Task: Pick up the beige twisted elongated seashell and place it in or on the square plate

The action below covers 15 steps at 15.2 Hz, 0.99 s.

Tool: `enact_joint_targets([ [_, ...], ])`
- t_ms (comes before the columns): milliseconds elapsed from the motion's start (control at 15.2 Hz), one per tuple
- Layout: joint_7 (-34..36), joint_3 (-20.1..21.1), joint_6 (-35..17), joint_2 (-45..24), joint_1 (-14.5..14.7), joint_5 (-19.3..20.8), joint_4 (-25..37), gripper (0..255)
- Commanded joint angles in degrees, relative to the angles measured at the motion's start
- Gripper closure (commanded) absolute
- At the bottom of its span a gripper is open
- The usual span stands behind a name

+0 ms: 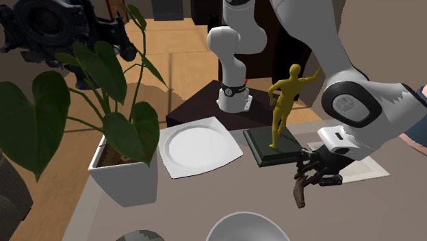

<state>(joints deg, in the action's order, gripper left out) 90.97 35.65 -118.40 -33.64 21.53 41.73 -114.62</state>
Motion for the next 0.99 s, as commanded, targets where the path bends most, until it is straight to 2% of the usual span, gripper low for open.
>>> enact_joint_targets([
  [0,0.0,-0.01,0.0,-0.01,0.0,0.0,-0.01,255],
  [264,0.0,-0.01,-0.01,-0.01,0.0,0.0,-0.01,255],
  [924,-3.73,3.08,3.87,6.11,-2.24,-4.68,-0.47,255],
])
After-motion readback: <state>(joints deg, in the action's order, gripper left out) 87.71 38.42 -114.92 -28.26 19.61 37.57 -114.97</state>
